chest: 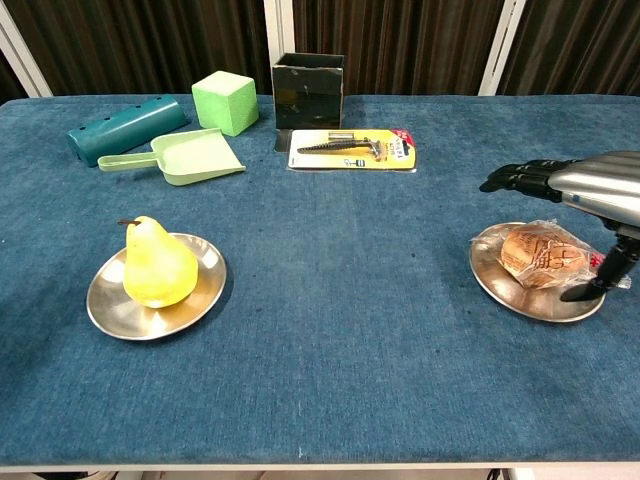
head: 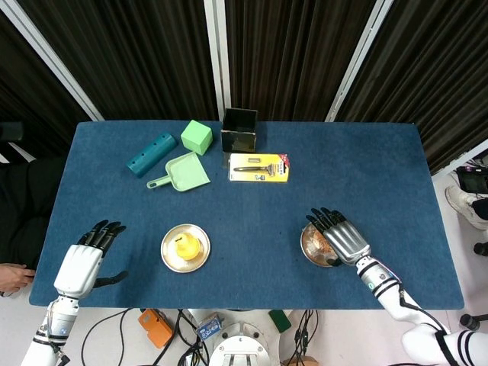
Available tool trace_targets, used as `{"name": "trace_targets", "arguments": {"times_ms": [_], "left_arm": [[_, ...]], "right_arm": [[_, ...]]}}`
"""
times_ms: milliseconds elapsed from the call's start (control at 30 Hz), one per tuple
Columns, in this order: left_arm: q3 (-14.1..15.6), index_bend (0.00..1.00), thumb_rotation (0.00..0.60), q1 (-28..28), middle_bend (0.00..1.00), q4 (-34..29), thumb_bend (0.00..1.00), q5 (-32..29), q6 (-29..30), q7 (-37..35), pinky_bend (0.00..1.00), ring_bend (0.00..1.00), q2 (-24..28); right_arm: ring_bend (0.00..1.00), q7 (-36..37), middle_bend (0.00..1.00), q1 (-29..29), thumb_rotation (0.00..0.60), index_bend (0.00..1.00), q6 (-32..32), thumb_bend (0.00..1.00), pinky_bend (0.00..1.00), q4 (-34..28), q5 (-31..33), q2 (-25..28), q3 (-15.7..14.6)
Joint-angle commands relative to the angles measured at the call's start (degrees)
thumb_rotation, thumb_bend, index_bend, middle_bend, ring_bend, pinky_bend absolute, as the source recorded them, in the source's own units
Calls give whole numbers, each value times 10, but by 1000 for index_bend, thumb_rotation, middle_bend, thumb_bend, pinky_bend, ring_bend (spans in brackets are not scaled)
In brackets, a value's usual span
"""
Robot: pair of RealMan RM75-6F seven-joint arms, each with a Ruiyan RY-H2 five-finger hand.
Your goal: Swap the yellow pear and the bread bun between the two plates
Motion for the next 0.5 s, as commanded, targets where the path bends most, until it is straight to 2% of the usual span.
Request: {"name": "trace_targets", "arguments": {"times_ms": [33,100,200,300,367,500], "left_arm": [[7,165,600,8,130,5,1,5,7,-26,286,86,12],[16,165,600,15,103,14,1,1,5,-49,242,59,23],[27,165,600,30,59,39,1,13,24,-87,178,16,31],[37,165,600,50,36,78,8,32,58,-113,129,0,26],[47,165,600,73,35,118,10,42,88,-139,100,0,20],[50,165,600,99,35,169,14,44,123,-175,81,0,7]], "right_arm": [[0,25,0,-40,600,0,69,153,34,-38,-71,43,-32],[0,32,0,-82,600,0,143,152,2,-45,-130,71,-61],[0,-10,0,-164,600,0,266,151,0,-23,-176,88,-90],[0,-25,0,-232,600,0,354,151,0,15,-176,67,-93],[0,21,0,-280,600,0,410,151,0,58,-160,43,-89],[0,63,0,-305,600,0,445,151,0,95,-175,40,-83]]}}
